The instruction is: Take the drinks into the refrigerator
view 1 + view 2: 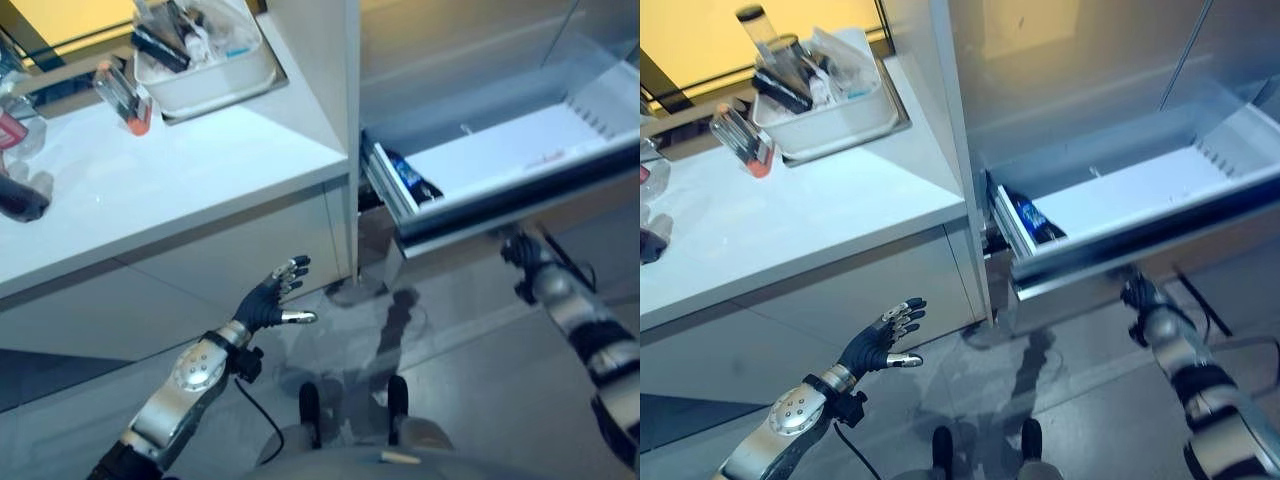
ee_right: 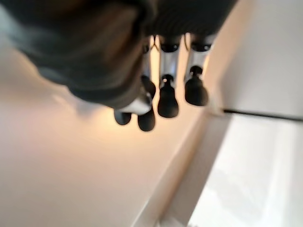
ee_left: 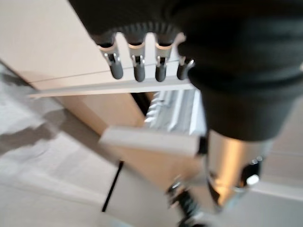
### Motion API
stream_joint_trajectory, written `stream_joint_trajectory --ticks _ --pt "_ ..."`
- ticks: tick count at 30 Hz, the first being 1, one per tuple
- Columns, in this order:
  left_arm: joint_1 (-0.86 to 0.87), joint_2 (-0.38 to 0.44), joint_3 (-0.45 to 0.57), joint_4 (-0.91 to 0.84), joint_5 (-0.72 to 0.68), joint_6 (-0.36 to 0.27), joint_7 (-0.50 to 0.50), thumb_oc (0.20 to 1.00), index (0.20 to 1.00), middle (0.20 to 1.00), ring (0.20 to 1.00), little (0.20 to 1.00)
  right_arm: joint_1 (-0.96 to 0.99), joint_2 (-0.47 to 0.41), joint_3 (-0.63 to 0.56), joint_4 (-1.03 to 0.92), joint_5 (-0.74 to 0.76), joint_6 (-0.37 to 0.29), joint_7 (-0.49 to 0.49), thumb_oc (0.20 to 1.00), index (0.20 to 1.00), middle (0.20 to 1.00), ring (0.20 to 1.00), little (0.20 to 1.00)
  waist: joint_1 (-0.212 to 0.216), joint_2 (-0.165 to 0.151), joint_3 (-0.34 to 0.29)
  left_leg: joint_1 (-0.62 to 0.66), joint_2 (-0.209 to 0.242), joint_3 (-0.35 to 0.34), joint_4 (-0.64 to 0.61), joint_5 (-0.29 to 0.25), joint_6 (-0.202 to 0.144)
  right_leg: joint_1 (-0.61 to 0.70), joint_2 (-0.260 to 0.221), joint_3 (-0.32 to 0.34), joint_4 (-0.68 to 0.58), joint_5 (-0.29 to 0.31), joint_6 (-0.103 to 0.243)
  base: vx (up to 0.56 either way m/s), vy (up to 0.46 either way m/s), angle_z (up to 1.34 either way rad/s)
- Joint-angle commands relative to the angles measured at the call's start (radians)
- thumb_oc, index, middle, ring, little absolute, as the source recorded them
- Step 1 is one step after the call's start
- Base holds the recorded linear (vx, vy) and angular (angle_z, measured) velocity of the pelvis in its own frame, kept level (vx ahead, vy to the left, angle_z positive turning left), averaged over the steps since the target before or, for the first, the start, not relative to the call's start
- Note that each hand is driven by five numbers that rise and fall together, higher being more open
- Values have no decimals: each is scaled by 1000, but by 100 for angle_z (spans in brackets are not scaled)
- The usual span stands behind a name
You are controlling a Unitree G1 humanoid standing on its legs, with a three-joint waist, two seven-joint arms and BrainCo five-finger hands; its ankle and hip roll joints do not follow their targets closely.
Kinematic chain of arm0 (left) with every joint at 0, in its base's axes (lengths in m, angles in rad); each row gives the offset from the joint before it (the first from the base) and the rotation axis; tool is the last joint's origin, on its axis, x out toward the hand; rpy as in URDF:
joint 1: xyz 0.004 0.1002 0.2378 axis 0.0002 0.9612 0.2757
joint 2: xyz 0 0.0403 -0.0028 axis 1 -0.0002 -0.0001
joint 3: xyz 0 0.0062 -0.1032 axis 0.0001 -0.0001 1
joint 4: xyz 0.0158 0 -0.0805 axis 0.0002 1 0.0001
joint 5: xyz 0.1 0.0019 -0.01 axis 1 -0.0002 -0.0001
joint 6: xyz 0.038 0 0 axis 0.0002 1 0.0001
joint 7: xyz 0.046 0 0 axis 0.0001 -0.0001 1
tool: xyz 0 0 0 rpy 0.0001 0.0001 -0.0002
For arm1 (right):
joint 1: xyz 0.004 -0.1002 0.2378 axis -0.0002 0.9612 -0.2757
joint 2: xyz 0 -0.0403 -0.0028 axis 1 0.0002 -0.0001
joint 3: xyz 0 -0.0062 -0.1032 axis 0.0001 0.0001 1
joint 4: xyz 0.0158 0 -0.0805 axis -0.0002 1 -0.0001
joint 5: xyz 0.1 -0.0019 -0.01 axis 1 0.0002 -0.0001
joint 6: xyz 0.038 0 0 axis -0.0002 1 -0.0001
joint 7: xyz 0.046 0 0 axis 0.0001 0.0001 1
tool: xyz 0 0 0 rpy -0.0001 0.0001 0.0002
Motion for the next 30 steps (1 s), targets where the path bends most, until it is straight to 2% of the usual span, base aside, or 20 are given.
stream_joint_trajectory --ticks 1,8,11,19,20,21,22,25,28,29,30 --pt "-111 20 -27 -14 32 -73 44 1000 1000 1000 1000 1000 -431 94 86 -34 -33 -118 -45 200 200 200 200 200 94 -109 69 -2 -80 -12 2 -63 58 4 -46 -16 10 -56 75 -44 8 0" --pt "-197 -33 -33 63 73 -89 124 1000 1000 1000 1000 1000 -562 255 150 -36 -81 -97 -72 200 200 200 200 200 95 -110 118 -48 -77 -13 2 -41 54 -41 -49 -20 15 -40 71 -31 4 9" --pt "-212 -56 -25 72 86 -92 153 1000 1000 1000 1000 1000 -554 290 138 -83 -91 -99 -82 200 200 200 200 200 95 -110 134 -59 -76 -16 2 -36 54 -48 -49 -26 17 -38 71 -7 1 8" --pt "-211 -79 -12 81 106 -99 181 1000 1000 1000 1000 1000 -478 306 78 -109 -26 -115 -96 200 200 200 200 200 103 -114 157 -68 -79 -34 2 -32 52 -45 -55 -41 16 -40 72 -3 -1 3" --pt "-211 -82 -9 83 109 -100 185 1000 1000 1000 1000 1000 -453 307 62 -104 -4 -118 -103 366 366 366 366 366 103 -115 159 -67 -80 -35 2 -32 52 -43 -55 -43 16 -41 71 7 -8 14" --pt "-206 -80 -4 82 106 -101 184 1000 1000 1000 1000 1000 -430 298 53 -100 4 -119 -100 705 705 705 705 705 104 -116 159 -65 -80 -37 2 -33 52 -40 -56 -43 17 -42 72 8 -4 15" --pt "-204 -79 1 78 104 -102 182 1000 1000 1000 1000 1000 -413 288 49 -102 6 -118 -95 1000 1000 1000 1000 1000 104 -116 159 -63 -81 -39 2 -34 53 -38 -57 -44 17 -43 72 8 -3 17" --pt "-198 -80 8 67 98 -107 180 1000 1000 1000 1000 1000 -342 268 6 -102 40 -126 -101 1000 1000 1000 1000 1000 105 -118 155 -60 -82 -43 2 -37 54 -31 -59 -46 16 -46 74 3 5 9" --pt "-186 -75 35 43 100 -106 163 1000 1000 1000 1000 1000 -129 243 -88 -126 84 -141 -96 1000 1000 1000 1000 1000 97 -117 151 -51 -85 -48 2 -43 57 -17 -62 -50 17 -53 75 6 8 10" --pt "-183 -73 32 42 100 -106 163 1000 1000 1000 1000 1000 -121 242 -92 -131 83 -141 -96 1000 1000 1000 1000 1000 98 -118 148 -50 -85 -49 2 -44 57 -16 -62 -51 16 -53 76 6 -1 21" --pt "-172 -68 48 32 102 -105 146 1000 1000 1000 1000 1000 -2 241 -125 -148 68 -141 -80 1000 1000 1000 1000 1000 93 -117 143 -44 -87 -53 2 -47 58 -9 -62 -54 17 -58 75 12 2 17"
